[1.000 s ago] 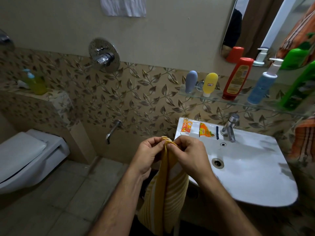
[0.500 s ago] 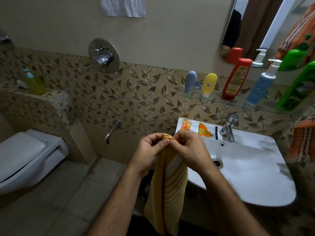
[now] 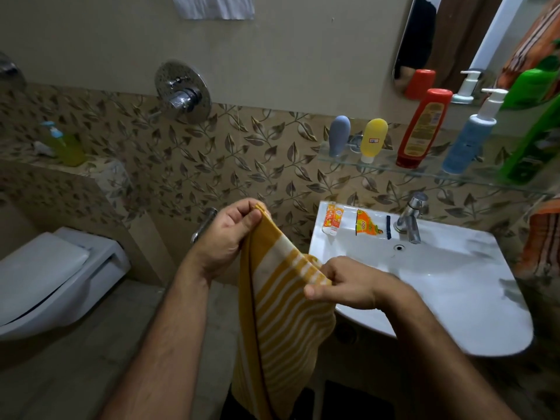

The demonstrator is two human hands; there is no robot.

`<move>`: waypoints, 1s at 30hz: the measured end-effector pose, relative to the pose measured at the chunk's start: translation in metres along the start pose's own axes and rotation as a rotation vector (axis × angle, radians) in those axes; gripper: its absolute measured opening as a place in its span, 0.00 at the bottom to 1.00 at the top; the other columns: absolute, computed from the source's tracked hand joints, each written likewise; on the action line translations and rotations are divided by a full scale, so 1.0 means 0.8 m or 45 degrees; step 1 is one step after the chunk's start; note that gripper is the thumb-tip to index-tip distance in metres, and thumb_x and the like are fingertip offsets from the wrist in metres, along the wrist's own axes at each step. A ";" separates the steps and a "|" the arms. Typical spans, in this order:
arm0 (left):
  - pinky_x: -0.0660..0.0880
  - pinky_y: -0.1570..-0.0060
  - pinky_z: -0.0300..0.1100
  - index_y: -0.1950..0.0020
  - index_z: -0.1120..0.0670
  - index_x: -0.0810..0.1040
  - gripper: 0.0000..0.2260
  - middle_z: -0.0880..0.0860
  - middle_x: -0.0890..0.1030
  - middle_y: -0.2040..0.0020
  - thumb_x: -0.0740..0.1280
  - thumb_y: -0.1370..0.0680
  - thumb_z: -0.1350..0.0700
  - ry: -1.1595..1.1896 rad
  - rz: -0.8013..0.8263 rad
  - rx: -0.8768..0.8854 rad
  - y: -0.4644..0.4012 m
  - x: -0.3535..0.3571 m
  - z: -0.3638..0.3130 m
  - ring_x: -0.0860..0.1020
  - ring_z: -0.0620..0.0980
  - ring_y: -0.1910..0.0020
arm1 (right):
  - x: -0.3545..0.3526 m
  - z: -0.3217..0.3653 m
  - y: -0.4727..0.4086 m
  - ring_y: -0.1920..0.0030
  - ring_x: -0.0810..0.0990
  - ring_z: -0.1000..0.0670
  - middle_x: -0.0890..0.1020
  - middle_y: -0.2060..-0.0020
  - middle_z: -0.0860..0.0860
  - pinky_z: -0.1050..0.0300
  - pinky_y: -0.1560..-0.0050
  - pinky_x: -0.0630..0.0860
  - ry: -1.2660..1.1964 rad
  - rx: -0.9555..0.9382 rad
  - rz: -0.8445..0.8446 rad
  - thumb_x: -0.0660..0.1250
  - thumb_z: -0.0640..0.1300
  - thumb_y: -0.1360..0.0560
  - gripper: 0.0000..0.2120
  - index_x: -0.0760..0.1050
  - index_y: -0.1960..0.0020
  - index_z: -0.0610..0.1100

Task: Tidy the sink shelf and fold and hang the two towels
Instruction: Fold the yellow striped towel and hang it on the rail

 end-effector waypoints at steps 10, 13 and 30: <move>0.77 0.58 0.33 0.54 0.55 0.77 0.24 0.47 0.81 0.62 0.79 0.38 0.39 -0.012 -0.238 0.166 0.008 -0.048 -0.019 0.78 0.42 0.63 | 0.020 -0.069 0.024 0.61 0.76 0.54 0.78 0.65 0.55 0.59 0.62 0.69 0.286 0.451 0.224 0.68 0.73 0.35 0.25 0.76 0.62 0.50; 0.77 0.58 0.31 0.54 0.55 0.77 0.25 0.46 0.81 0.63 0.78 0.38 0.38 -0.095 -0.273 0.187 0.005 -0.052 -0.021 0.78 0.40 0.63 | 0.022 -0.080 0.025 0.59 0.77 0.56 0.80 0.60 0.55 0.61 0.60 0.69 0.220 0.541 0.195 0.63 0.75 0.33 0.25 0.77 0.60 0.53; 0.77 0.61 0.30 0.54 0.52 0.77 0.26 0.44 0.81 0.65 0.78 0.40 0.37 -0.120 -0.454 0.300 0.001 -0.080 -0.031 0.78 0.38 0.65 | -0.032 -0.094 0.007 0.63 0.82 0.49 0.82 0.63 0.49 0.50 0.55 0.84 0.230 0.924 -0.542 0.73 0.45 0.29 0.06 0.79 0.53 0.49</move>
Point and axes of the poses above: each hand's wrist, its own y-axis away from the middle knuckle, its own x-axis out of the palm, z = x × y, the point moved 4 cm from there along -y, towards the middle knuckle
